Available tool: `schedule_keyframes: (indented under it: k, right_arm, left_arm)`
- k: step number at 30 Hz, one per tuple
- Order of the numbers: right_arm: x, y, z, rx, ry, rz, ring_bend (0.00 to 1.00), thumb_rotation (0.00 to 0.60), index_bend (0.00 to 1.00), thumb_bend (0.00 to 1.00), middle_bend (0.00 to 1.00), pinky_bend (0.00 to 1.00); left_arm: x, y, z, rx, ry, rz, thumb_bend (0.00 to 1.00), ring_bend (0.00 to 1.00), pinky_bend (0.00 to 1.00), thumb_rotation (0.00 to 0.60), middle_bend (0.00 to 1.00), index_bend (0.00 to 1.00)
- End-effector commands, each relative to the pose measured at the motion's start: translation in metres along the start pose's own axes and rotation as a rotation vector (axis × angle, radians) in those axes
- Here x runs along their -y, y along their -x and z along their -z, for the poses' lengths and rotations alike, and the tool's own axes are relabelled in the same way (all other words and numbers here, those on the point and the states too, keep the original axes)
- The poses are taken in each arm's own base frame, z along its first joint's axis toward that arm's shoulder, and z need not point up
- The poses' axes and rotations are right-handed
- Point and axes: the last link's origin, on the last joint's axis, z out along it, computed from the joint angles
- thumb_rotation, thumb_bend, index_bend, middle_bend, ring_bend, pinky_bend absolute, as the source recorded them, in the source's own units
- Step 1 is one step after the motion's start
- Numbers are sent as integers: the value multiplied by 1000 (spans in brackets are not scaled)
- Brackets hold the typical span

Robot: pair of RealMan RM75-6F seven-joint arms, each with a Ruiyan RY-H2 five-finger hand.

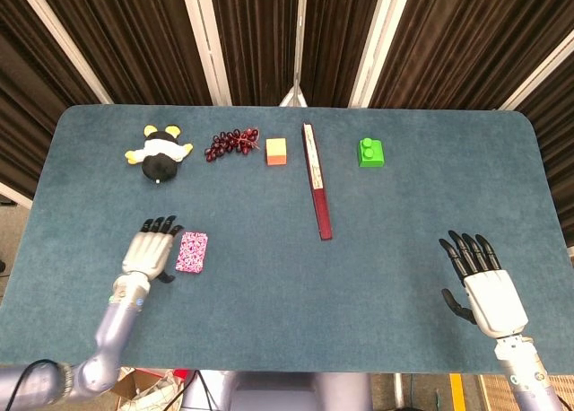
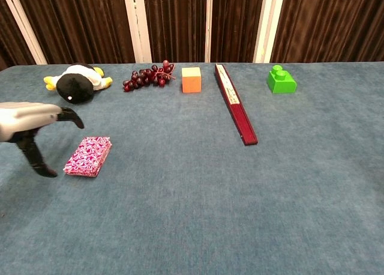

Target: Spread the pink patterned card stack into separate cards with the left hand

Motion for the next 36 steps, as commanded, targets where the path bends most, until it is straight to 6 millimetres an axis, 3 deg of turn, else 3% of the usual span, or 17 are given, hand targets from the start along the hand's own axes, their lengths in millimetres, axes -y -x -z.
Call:
schedule_keyframes:
  k: [1,17,23,30,36]
  right_arm:
    - [0,0,0,1,2,-4,0,600,0,368,0,36]
    - [-2,-1,2,0,8,-10,0,600,0,369,0,36]
    - [-2,-1,2,-1,10,-8,0,600,0,369,0,36]
    - [-3,-2,2,-2,12,-6,0,600,0,369,0,36]
    - [-2,-2,3,-2,12,-4,0,600,0,369,0,36]
  left_arm:
    - [-10,0,-8,-4,-11,-13,90,0,0,600,0,169]
    - [-33,8,-22,9,-16,-16,184,0,0,600,0,241]
    - [-33,6,-24,-1,-23,5,252,0,0,600,0,336]
    - [-34,-5,-15,-47,13,62,313,0,17,600,0,390]
    - [-27,-10,8,-60,63,67,314,0,17,600,0,397]
